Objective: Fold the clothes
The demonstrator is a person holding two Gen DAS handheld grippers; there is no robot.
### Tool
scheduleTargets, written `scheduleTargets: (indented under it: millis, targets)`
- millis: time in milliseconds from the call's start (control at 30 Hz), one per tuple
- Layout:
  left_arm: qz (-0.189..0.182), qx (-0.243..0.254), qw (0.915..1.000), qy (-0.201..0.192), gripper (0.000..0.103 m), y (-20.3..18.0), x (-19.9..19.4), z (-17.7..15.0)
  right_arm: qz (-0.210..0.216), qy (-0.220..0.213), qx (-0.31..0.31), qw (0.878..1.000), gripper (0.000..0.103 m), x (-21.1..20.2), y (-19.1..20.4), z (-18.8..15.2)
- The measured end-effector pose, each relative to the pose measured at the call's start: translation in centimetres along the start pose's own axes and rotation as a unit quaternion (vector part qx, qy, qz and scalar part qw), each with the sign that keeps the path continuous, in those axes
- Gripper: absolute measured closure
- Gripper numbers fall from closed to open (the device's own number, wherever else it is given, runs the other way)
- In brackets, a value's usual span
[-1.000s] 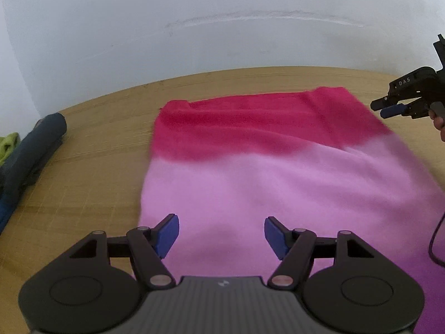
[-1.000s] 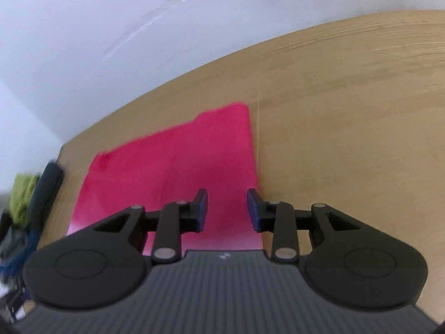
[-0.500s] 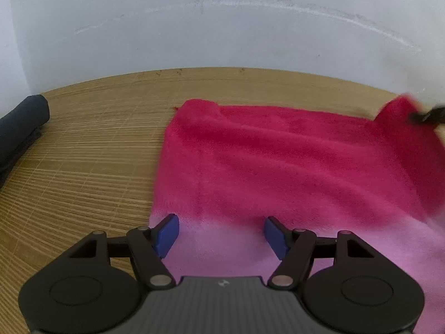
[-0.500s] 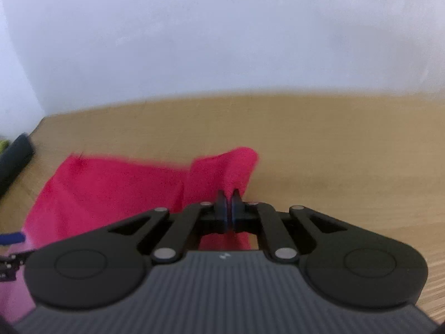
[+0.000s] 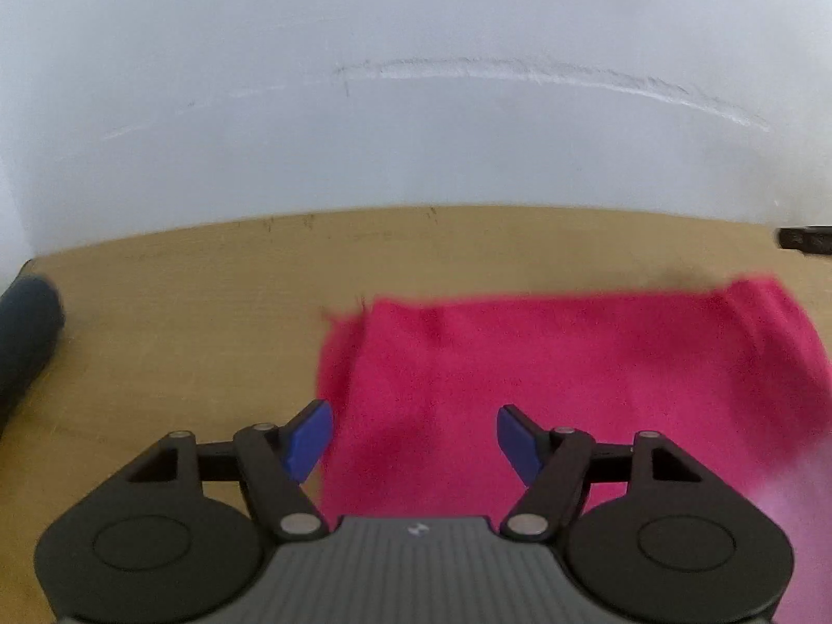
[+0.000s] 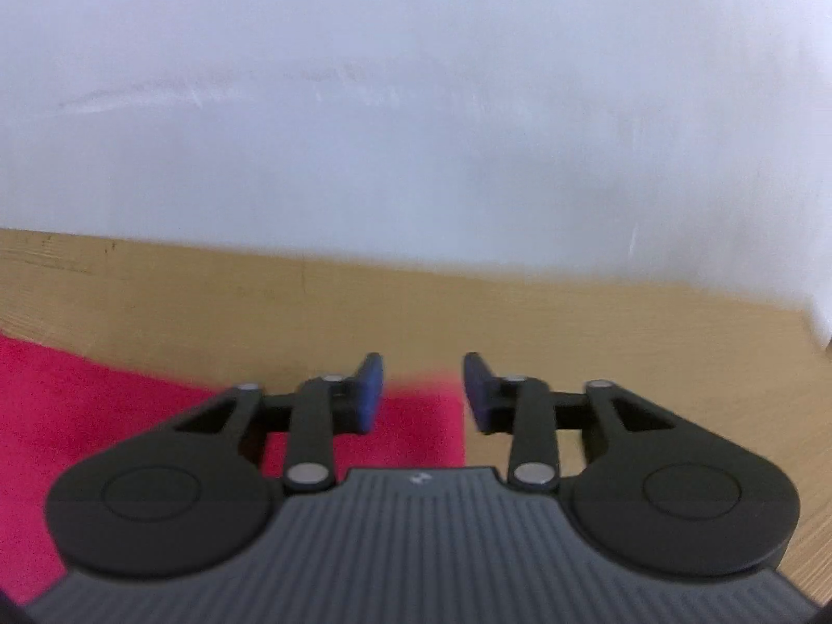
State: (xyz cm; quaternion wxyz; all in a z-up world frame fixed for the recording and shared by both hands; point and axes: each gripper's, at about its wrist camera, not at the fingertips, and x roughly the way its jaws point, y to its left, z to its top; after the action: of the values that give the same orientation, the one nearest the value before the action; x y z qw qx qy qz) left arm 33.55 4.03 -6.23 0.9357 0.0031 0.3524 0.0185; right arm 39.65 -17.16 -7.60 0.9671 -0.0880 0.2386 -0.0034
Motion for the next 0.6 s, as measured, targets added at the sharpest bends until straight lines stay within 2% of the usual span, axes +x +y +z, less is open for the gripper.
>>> scheduleTargets:
  millis: [33, 100, 133, 167, 233, 267, 300, 367, 400, 433, 467, 533, 600]
  targets:
    - [-0.016, -0.009, 0.9998, 0.009, 0.034, 0.2, 1.0, 0.8, -0.011, -0.013, -0.014, 1.0, 0.056, -0.7, 0.8, 0.2]
    - [-0.075, -0.036, 0.9958, 0.038, 0.043, 0.9, 2.6, 1.4, -0.008, -0.03, -0.018, 0.999, 0.056, -2.0, 0.9, 0.2]
    - [-0.103, -0.045, 0.9926, 0.046, 0.044, 1.0, 3.3, 1.5, 0.02, -0.025, -0.01, 0.999, 0.055, -2.4, 0.5, -0.1]
    - [-0.129, -0.051, 0.9889, 0.053, 0.044, 1.1, 3.9, 1.5, 0.071, -0.004, 0.003, 0.997, 0.055, -2.6, 0.1, -0.4]
    - [-0.116, -0.055, 0.9904, 0.052, 0.042, 1.4, 4.2, 1.7, 0.179, 0.058, 0.042, 0.981, 0.056, -2.2, -0.7, -1.5]
    - [-0.105, -0.056, 0.9916, 0.05, 0.045, 1.5, 4.4, 1.9, 0.21, 0.081, 0.06, 0.972, 0.056, -1.9, -0.9, -2.2]
    - [-0.094, -0.058, 0.9927, 0.049, 0.046, 1.7, 4.5, 2.0, 0.222, 0.099, 0.069, 0.968, 0.056, -1.5, -0.9, -2.9]
    - [-0.071, -0.06, 0.9946, 0.046, 0.043, 2.0, 4.7, 2.3, 0.211, 0.122, 0.058, 0.968, 0.056, 0.3, -0.5, -3.9]
    - [-0.06, -0.061, 0.9953, 0.044, 0.036, 2.2, 4.9, 2.4, 0.194, 0.137, 0.05, 0.97, 0.056, 1.5, -0.3, -4.4]
    - [-0.049, -0.063, 0.9959, 0.043, 0.034, 2.3, 5.0, 2.5, 0.183, 0.141, 0.049, 0.972, 0.056, 2.5, -0.3, -4.7]
    - [-0.038, -0.064, 0.9964, 0.041, 0.031, 2.5, 5.1, 2.7, 0.177, 0.124, 0.053, 0.975, 0.056, 3.2, -0.5, -4.9]
    - [-0.016, -0.066, 0.997, 0.038, 0.031, 2.8, 5.4, 2.9, 0.158, 0.105, 0.032, 0.981, 0.056, 4.4, -0.2, -4.7]
    - [0.007, -0.069, 0.997, 0.035, 0.038, 3.1, 5.6, 3.2, 0.141, 0.097, 0.017, 0.985, 0.056, 5.5, 0.1, -4.1]
